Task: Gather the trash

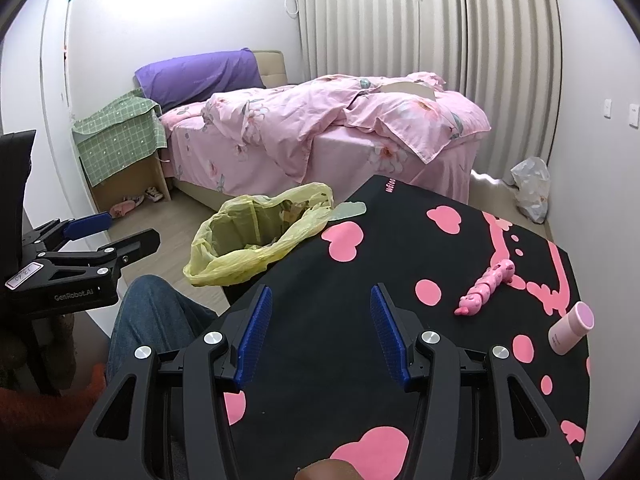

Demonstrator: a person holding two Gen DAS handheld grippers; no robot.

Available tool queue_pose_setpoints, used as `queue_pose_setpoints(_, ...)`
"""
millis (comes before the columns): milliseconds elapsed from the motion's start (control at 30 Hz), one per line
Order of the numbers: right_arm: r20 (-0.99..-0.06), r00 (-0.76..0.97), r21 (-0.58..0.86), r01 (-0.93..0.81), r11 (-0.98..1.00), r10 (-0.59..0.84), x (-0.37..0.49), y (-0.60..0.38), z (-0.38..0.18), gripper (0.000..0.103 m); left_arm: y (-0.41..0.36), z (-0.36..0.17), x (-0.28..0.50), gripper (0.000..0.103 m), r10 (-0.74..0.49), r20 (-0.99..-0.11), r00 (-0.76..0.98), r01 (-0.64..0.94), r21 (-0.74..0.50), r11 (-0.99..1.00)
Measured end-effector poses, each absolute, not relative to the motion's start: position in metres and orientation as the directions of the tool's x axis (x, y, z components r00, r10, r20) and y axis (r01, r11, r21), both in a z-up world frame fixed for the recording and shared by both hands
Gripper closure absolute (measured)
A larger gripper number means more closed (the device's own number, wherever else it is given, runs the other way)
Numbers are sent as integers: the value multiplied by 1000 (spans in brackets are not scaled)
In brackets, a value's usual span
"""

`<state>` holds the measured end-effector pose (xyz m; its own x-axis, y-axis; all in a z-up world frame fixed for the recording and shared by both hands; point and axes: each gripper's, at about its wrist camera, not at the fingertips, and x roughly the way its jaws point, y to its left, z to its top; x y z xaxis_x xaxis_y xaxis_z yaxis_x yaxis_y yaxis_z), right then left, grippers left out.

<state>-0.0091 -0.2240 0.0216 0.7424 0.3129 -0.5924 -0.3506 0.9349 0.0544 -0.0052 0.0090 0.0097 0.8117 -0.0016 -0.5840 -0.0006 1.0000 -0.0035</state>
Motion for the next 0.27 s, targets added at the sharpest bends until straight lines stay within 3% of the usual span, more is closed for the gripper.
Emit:
queue_pose_setpoints(233, -586, 763, 17, -324, 946, 272, -6, -246, 18, 54, 3, -10, 24, 11, -45, -663, 747, 10, -56, 998)
queue_pose_setpoints(267, -586, 765, 29, -311, 950, 268, -2, -261, 13, 49, -3, -13, 30, 11, -57, -666, 744, 25, -57, 998)
